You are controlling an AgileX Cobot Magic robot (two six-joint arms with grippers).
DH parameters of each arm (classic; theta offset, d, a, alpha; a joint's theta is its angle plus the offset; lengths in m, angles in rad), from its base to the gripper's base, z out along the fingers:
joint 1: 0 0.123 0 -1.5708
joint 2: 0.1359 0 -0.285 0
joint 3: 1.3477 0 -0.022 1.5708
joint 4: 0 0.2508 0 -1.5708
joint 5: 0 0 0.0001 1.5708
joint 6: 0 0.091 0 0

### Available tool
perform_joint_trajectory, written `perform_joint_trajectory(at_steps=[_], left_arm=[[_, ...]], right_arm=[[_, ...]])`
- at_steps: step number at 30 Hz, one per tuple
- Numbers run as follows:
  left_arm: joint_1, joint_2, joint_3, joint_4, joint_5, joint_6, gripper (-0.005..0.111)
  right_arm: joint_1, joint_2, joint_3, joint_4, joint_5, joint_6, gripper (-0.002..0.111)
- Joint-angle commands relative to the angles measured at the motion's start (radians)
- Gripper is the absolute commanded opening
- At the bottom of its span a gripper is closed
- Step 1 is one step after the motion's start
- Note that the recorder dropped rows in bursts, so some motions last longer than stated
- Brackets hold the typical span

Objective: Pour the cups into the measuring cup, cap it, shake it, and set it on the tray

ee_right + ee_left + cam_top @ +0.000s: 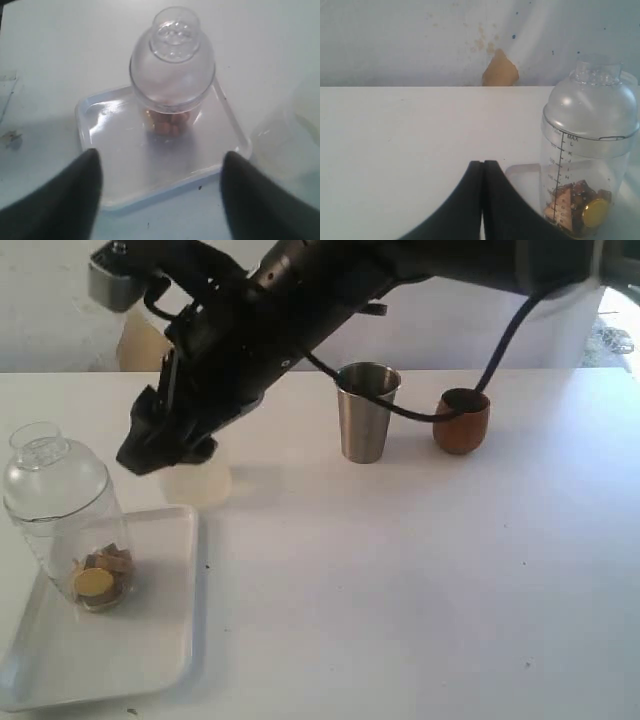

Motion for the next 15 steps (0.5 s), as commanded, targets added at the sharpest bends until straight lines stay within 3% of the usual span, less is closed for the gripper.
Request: perform_joint_trajectory(at_steps=[1,3,12,15], left_arm=[[-0.005,-0.005,0.005,0.000,0.000,0.000,0.000],[-0.005,-0.005,0.005,0.000,0.000,0.000,0.000],[-0.005,-0.005,0.005,0.000,0.000,0.000,0.000],[-0.005,-0.005,0.005,0.000,0.000,0.000,0.000]], right_arm=[[-0.035,-0.038,0.001,-0.015,-0.028,0.118,0.021],[-0.052,-0.050,0.001,-0.033,-0.019,0.169,0.001],[-0.139,-0.130,0.003,-0.029,0.032,0.292,0.000],[-0.148,-0.195,0.055,-0.024,-0.057,0.328,0.000]])
